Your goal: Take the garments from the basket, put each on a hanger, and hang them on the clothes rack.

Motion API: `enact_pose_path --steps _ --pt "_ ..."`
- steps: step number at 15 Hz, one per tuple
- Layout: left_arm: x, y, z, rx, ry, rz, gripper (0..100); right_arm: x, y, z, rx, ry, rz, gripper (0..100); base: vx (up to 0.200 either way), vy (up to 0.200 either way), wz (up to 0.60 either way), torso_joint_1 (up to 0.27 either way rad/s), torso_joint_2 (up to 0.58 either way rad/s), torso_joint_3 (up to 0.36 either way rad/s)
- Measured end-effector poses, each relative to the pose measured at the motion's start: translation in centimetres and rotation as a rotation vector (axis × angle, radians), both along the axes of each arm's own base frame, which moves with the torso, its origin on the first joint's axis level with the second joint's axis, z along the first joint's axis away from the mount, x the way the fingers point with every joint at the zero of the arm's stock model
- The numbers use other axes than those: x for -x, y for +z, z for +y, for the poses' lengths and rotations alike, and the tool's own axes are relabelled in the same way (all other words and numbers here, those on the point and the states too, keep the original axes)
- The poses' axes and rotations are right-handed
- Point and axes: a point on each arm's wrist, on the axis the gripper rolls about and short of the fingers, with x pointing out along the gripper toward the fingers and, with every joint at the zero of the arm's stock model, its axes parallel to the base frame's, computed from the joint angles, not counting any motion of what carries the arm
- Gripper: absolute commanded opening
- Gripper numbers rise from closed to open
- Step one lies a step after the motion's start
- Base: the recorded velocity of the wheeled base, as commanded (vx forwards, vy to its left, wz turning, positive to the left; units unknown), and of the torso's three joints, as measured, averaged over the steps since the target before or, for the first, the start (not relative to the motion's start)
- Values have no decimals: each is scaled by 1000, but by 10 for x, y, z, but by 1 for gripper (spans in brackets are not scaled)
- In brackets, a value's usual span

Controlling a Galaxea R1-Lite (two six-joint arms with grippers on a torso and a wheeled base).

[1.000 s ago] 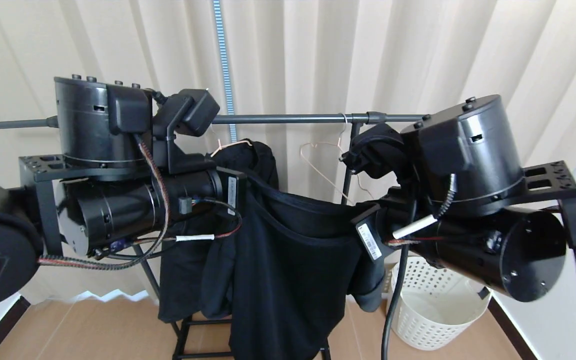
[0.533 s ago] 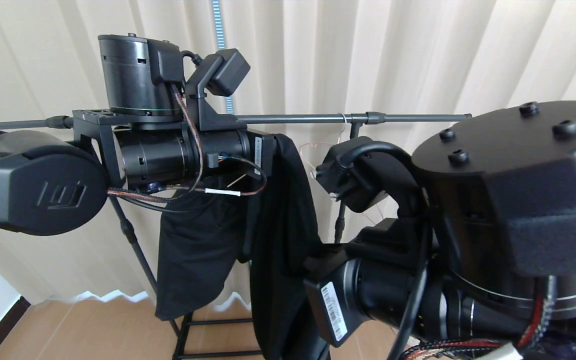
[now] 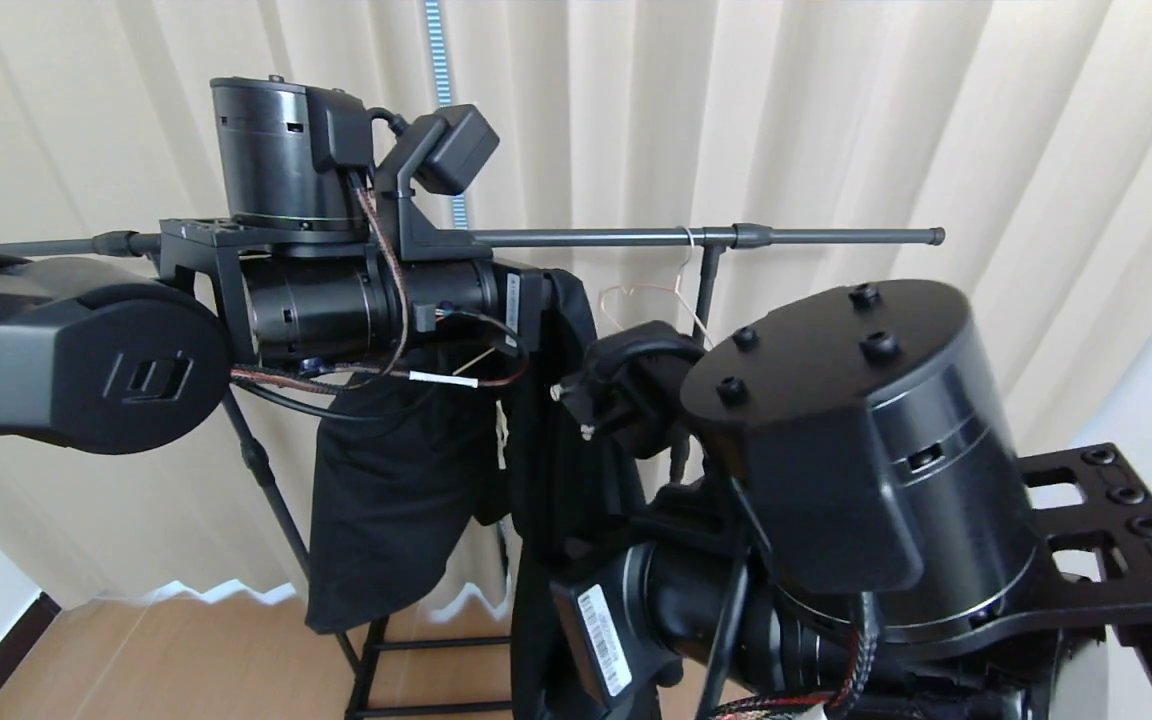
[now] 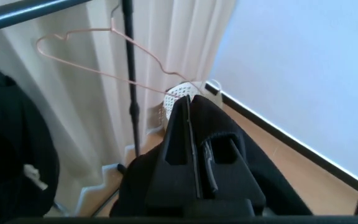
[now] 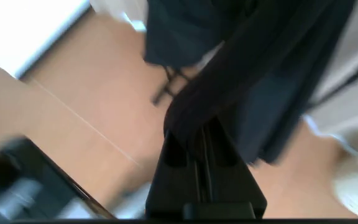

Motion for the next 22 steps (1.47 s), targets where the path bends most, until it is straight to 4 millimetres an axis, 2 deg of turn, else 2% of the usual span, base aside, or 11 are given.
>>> enact_pose_path --steps 3,4,6,9,12,16,22 --pt "4 -9 15 -145 81 77 0 -32 5 -22 74 -128 -52 0 0 0 0 0 0 0" --pt "7 -11 18 -204 156 87 0 -43 7 -24 72 -164 -62 0 0 0 0 0 0 0" --pt "20 -17 17 -318 263 115 0 -66 12 -21 59 -215 -90 0 0 0 0 0 0 0" --pt "44 -28 14 -413 257 183 0 -98 15 -8 13 -261 -147 0 0 0 0 0 0 0" --pt "68 -35 3 -362 260 266 0 -125 13 5 -23 -294 -177 0 0 0 0 0 0 0" --pt "98 -39 -21 -199 270 411 0 -146 8 25 -93 -298 -216 0 0 0 0 0 0 0" --pt "106 -35 -28 -172 245 419 0 -153 -4 30 -105 -282 -208 0 0 0 0 0 0 0"
